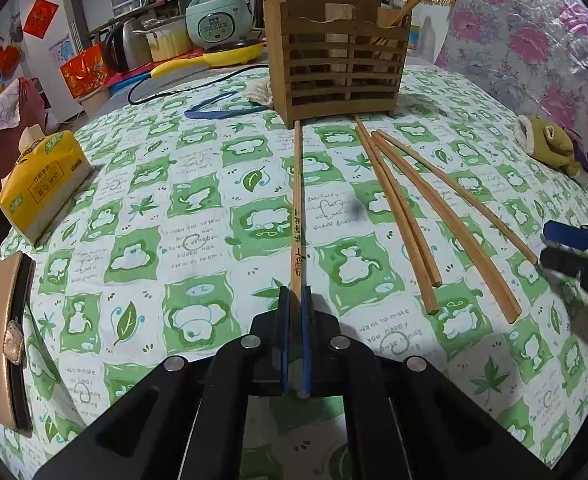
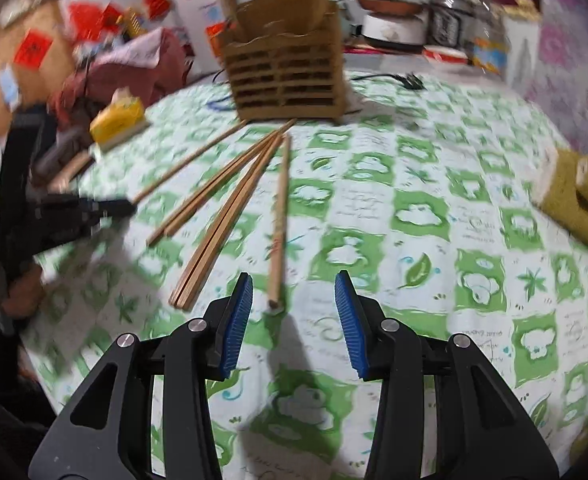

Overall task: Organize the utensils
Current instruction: 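Close the right tool on another chopstick while the left tool holds its own, then lift both held chopsticks and carry them above the wooden holder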

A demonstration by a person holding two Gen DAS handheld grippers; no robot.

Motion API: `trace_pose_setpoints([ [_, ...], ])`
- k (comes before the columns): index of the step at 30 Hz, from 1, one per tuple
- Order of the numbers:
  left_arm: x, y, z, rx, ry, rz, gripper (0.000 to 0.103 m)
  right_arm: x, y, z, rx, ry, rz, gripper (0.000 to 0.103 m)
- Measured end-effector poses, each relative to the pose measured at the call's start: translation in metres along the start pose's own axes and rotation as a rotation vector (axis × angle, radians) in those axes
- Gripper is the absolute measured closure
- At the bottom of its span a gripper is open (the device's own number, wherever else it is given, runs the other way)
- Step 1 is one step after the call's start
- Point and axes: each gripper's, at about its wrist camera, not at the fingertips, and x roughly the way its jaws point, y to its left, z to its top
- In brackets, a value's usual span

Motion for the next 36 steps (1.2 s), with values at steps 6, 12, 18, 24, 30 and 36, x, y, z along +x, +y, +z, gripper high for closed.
trace_pose_setpoints([
  [6, 0.001, -0.004, 0.0, 0.019, -0.002, 0.018, 0.097, 0.013, 0.013, -0.003, -0.06, 0.066, -0.053, 0.085],
  [12, 0.001, -0.007, 0.0, 0.03, -0.003, 0.03, 0.094, 0.012, 0.006, -0.003, -0.021, 0.06, -0.029, 0.097],
  [18, -0.002, -0.01, -0.002, 0.031, -0.008, -0.011, 0.096, 0.008, 0.0, -0.002, 0.016, 0.038, -0.006, 0.096],
  [24, -0.008, -0.014, -0.005, 0.034, -0.027, -0.013, 0.097, 0.007, -0.003, -0.002, 0.033, 0.034, 0.001, 0.096],
  [30, -0.017, -0.015, -0.009, 0.011, -0.053, -0.004, 0.097, 0.003, -0.006, -0.002, 0.048, 0.009, -0.005, 0.096],
  [36, -0.039, -0.015, -0.004, -0.021, -0.086, 0.012, 0.097, -0.01, -0.006, -0.002, 0.052, -0.057, -0.034, 0.096],
])
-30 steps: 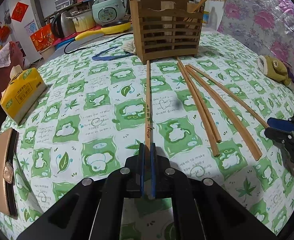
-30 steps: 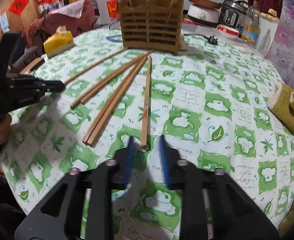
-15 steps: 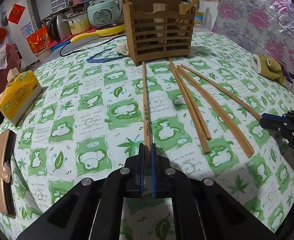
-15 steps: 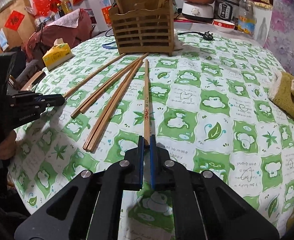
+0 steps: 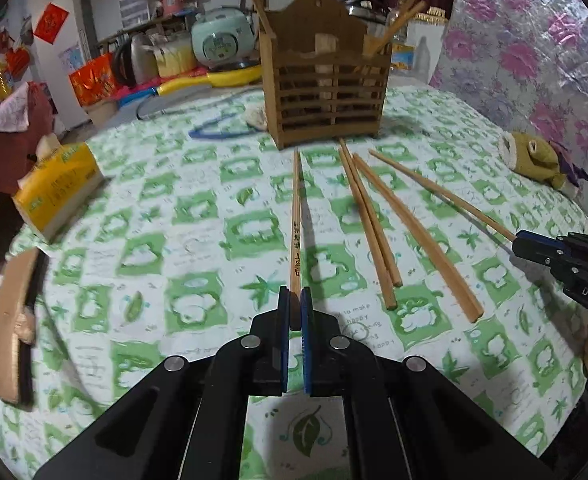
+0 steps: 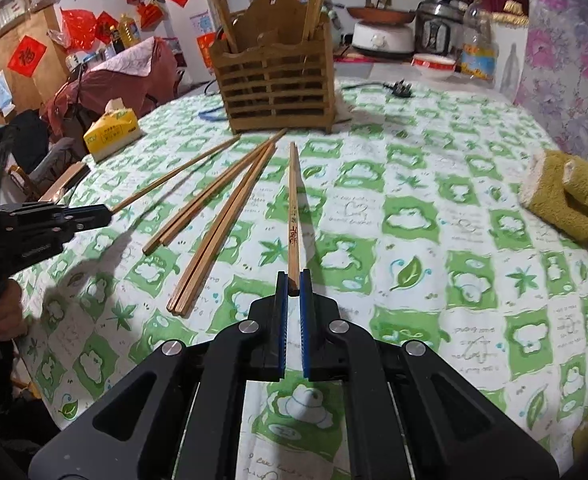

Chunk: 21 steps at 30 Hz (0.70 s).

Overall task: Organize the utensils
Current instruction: 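Lift both held chopsticks and carry them above the wooden holder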

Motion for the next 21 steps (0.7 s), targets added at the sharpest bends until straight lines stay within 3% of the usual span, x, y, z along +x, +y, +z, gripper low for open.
trace_pose_setpoints([
  [12, -0.074, -0.005, 0.053, -0.01, -0.159, 0.009, 0.097, -0.078, 0.013, 0.052, -0.035, -0.241, -0.036, 0.096],
  [21, -0.09, -0.013, 0.11, -0.011, -0.2, -0.024, 0.097, -0.096, 0.019, 0.1, -0.034, -0.31, -0.017, 0.097],
])
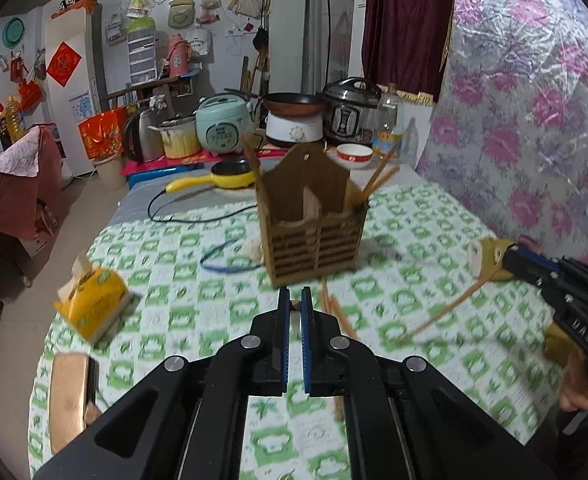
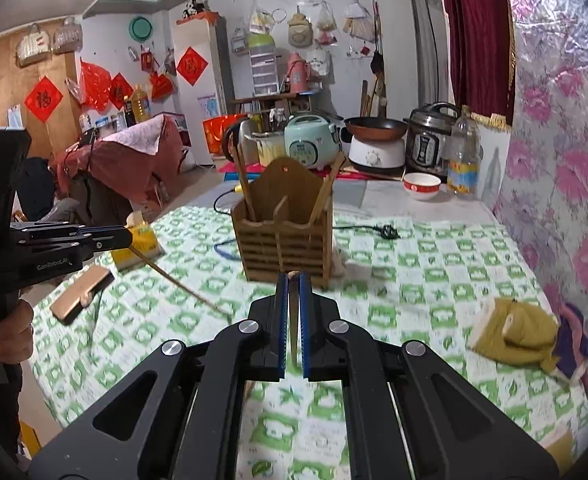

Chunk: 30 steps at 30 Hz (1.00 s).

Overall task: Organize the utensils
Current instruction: 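Lift both held chopsticks and carry them above the wooden holder, then open both tools to drop the chopsticks into the holder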

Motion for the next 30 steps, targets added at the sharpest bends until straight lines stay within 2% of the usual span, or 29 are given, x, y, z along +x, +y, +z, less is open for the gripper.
trace_pose_setpoints([
  [4, -0.001, -0.007, 0.029, 0.006, -0.031, -0.009, 0.097, 0.005, -0.002, 0.021, 0.013, -0.027, 0.012, 0.097],
  [7, -0.009, -0.01, 0.055, 0.002, -0.083, -0.018, 0.097, 0.006, -0.004, 0.04, 0.029, -0.067, 0.025, 0.097],
  [15, -0.027, -0.011, 0.127, -0.051, -0.286, 0.022, 0.097, 0.007, 0.003, 0.102, 0.07, -0.25, 0.02, 0.097],
  [17, -0.018, -0.009, 0.139, -0.069, -0.295, 0.013, 0.097, 0.015, 0.005, 0.112, 0.076, -0.279, 0.0, 0.097],
  [22, 0.014, -0.002, 0.154, -0.112, -0.307, 0.038, 0.097, 0.044, 0.002, 0.124, 0.115, -0.287, -0.023, 0.097],
  [30, 0.064, 0.015, 0.141, -0.146, -0.261, 0.032, 0.097, 0.101, -0.009, 0.121, 0.123, -0.225, -0.019, 0.097],
])
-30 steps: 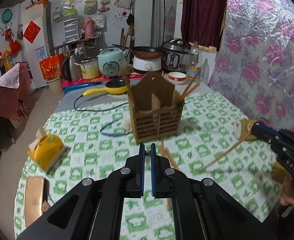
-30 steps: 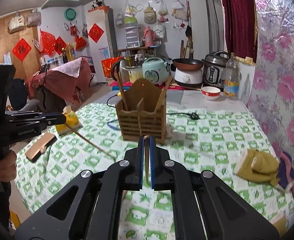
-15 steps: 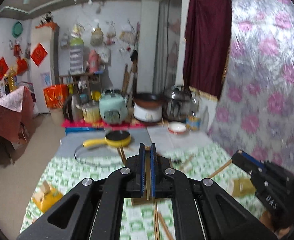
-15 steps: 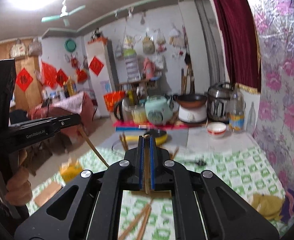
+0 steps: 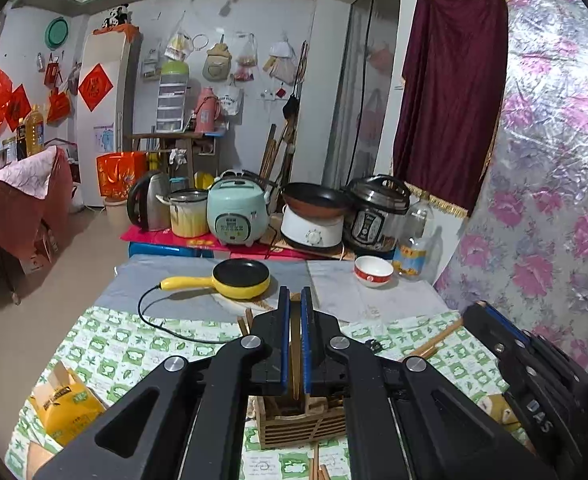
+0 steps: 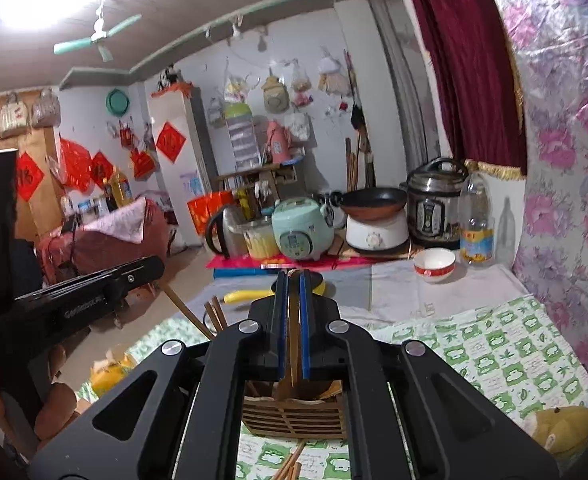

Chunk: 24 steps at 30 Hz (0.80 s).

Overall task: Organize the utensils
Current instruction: 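Open both tools to drop the chopsticks into the holder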

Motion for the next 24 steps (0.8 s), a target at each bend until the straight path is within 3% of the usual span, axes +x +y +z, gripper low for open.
trace_pose_setpoints([
  [2, 0.007, 0.004, -0.009, -0.003, 0.021, -0.012, 0.097, 0.016, -0.001, -0.006, -0.014, 0.036, -0.006, 0.096],
  [3, 0.009, 0.006, -0.014, -0.008, 0.032, -0.014, 0.09, 0.028, -0.003, -0.01, -0.024, 0.067, -0.014, 0.095],
  [4, 0.013, 0.009, -0.019, -0.015, 0.05, -0.016, 0.062, 0.036, -0.005, -0.013, -0.028, 0.097, -0.017, 0.093],
  [6, 0.013, 0.019, -0.028, -0.051, 0.042, -0.017, 0.029, 0.042, -0.01, -0.016, 0.003, 0.12, -0.016, 0.091],
  [9, 0.012, 0.024, -0.027, -0.035, 0.044, 0.004, 0.027, 0.037, -0.011, -0.015, 0.016, 0.113, -0.006, 0.087],
  [12, 0.007, 0.031, -0.025, -0.058, 0.051, 0.005, 0.016, 0.026, -0.005, -0.013, 0.0, 0.08, -0.024, 0.08],
  [16, 0.0, 0.039, -0.023, -0.073, 0.044, 0.043, 0.013, 0.013, 0.002, -0.011, -0.021, 0.054, -0.026, 0.079],
  [20, -0.01, 0.046, -0.024, -0.093, 0.041, 0.07, 0.009, -0.003, 0.009, -0.01, -0.03, 0.023, -0.019, 0.07],
  [24, -0.021, 0.047, -0.029, -0.086, 0.034, 0.101, 0.007, -0.017, 0.015, -0.012, -0.049, 0.013, -0.022, 0.067],
])
